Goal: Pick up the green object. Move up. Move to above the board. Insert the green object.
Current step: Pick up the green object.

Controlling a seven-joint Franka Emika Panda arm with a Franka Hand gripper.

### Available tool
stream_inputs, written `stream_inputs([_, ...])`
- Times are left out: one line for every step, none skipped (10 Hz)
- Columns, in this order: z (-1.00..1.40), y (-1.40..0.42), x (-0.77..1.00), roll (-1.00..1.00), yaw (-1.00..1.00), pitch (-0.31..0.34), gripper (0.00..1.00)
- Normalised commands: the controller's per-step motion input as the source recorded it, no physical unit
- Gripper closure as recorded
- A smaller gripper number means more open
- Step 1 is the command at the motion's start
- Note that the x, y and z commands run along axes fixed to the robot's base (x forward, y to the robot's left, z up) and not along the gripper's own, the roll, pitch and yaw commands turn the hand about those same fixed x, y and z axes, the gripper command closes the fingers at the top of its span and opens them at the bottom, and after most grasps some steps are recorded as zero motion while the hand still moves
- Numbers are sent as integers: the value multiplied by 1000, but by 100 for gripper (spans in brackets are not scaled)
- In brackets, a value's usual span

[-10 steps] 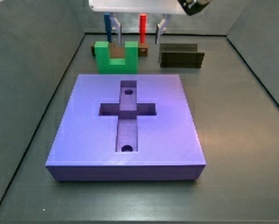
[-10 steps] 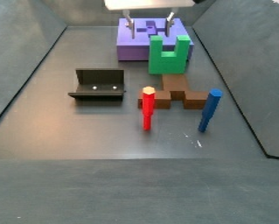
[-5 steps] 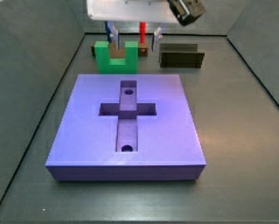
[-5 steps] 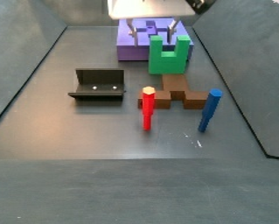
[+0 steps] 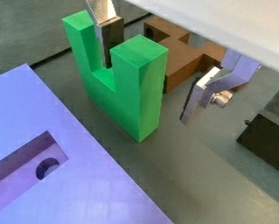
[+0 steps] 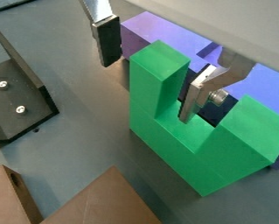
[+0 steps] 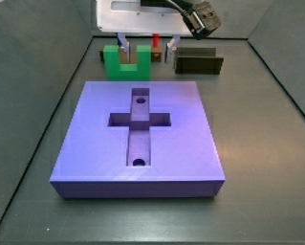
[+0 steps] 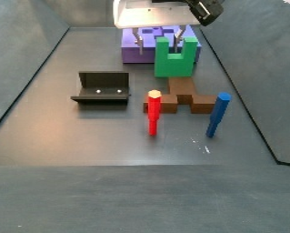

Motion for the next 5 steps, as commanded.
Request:
stream_inputs([-111, 0, 0, 0, -83, 0, 0])
stream_inputs([-109, 0, 0, 0, -89, 0, 0])
stream_inputs([-51, 0, 0, 0, -74, 0, 0])
stream_inputs([-40, 0, 0, 0, -74, 0, 0])
stream_inputs([0, 0, 0, 0, -29, 0, 0])
